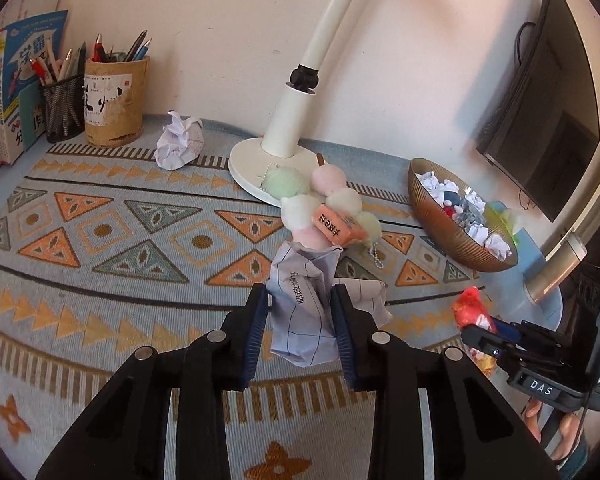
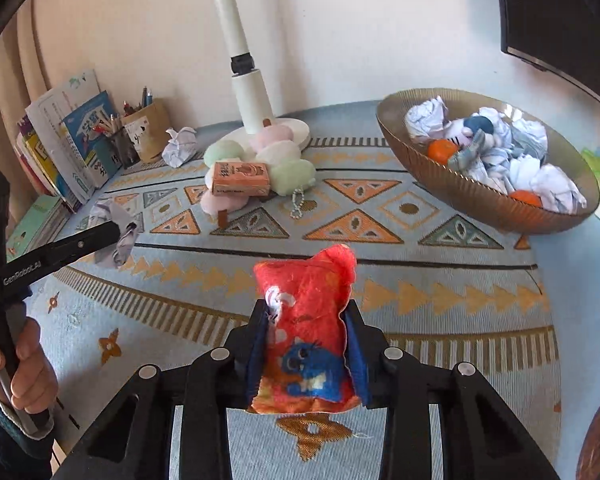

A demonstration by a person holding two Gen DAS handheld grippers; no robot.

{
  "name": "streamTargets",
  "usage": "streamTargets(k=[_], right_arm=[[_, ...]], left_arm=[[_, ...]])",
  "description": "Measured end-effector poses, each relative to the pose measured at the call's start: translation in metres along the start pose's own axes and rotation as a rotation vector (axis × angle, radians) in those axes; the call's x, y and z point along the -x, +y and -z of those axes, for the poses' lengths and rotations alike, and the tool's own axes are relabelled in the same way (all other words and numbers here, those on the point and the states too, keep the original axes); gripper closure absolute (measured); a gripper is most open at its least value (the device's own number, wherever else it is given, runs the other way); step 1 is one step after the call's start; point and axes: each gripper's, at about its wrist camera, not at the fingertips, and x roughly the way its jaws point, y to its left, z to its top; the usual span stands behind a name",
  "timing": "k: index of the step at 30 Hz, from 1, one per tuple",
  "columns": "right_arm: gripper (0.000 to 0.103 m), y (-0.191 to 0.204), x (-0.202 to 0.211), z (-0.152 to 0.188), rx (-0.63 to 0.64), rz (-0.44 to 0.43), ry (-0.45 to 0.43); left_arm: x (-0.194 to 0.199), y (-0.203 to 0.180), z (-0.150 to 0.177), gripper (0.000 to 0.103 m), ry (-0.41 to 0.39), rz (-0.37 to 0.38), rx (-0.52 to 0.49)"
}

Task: Organize objects
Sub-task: 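Grasp the grid paper with the left tool while the right grasps the red plush bag, then lift the grid paper with the left tool while the right lifts the red plush bag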

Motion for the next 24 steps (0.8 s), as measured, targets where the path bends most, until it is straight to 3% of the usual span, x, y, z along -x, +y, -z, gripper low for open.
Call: streamTargets(k=[4, 6, 7, 8, 10, 13, 16, 20, 24], right_arm=[[0.068, -0.012, -0.013, 0.021, -0.037, 0.013, 0.060], [0.064, -0.014, -0.008, 0.024, -0.039, -0.004, 0.038], [0.055, -0.016, -0.007, 0.025, -0.052, -0.020, 0.039], [0.035, -0.019, -0.006, 0.027, -0.069, -0.031, 0.038], [0.023, -0.023, -0.004, 0.029, -0.079, -0.034, 0.032], [0.023, -0.020, -0.003, 0.030, -0.072, -0.034, 0.026], [0.023, -0.009, -0.008, 0.030, -0.023, 0.026, 0.039], [0.040, 0.002, -0.010, 0.032, 0.040, 0.084, 0.035], [0.043, -0.002, -0.009, 0.031, 0.019, 0.098, 0.022]], left_arm=[[-0.005, -0.010, 0.030, 0.074, 0.018, -0.078, -0.019], [-0.005, -0.012, 0.038, 0.074, 0.007, -0.123, -0.026], [-0.003, -0.012, 0.040, 0.074, 0.003, -0.145, -0.030], [-0.001, -0.011, 0.040, 0.074, -0.006, -0.152, -0.031], [0.002, -0.007, 0.040, 0.074, -0.021, -0.140, -0.014], [0.004, 0.000, 0.041, 0.074, -0.036, -0.155, 0.023], [0.011, 0.001, 0.042, 0.074, -0.076, -0.149, 0.031], [0.015, -0.005, 0.044, 0.074, -0.102, -0.148, 0.000], [0.014, -0.012, 0.046, 0.074, -0.107, -0.167, -0.038]])
